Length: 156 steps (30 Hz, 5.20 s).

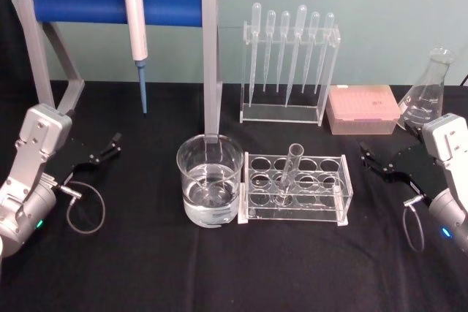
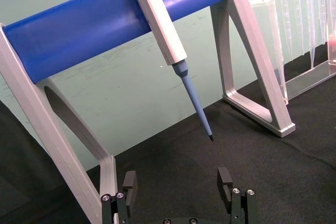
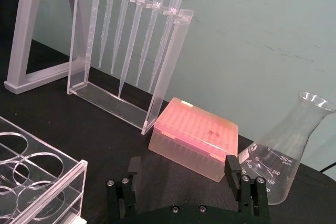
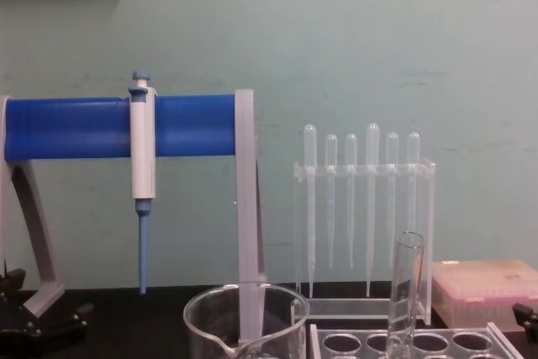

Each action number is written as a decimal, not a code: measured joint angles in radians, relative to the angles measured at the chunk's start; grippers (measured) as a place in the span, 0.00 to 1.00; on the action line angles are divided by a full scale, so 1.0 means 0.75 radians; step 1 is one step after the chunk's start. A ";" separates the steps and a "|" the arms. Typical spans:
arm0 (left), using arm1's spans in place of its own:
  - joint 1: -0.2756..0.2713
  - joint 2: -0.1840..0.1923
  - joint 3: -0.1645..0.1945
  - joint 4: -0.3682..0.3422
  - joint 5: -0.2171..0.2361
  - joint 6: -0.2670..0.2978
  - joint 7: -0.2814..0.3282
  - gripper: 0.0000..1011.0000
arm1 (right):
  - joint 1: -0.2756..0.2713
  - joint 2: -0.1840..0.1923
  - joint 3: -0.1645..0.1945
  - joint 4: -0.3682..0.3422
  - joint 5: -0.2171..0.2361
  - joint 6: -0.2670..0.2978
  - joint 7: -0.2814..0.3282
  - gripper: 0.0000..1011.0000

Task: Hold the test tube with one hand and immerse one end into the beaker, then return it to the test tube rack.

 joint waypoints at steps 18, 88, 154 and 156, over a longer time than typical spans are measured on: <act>0.000 0.000 0.000 0.000 0.000 0.000 0.000 0.99 | 0.000 0.000 0.000 0.000 0.000 0.000 0.000 0.99; 0.000 0.000 0.000 0.000 0.000 0.000 0.000 0.99 | -0.206 0.310 0.144 -0.403 0.317 -0.085 0.868 0.99; 0.000 0.000 0.000 0.000 0.000 0.000 0.000 0.99 | 0.028 0.049 0.007 -0.300 0.199 0.137 0.859 0.28; 0.000 0.000 0.000 0.000 0.000 0.000 0.000 0.99 | 0.028 0.049 0.008 -0.301 0.200 0.136 0.859 0.25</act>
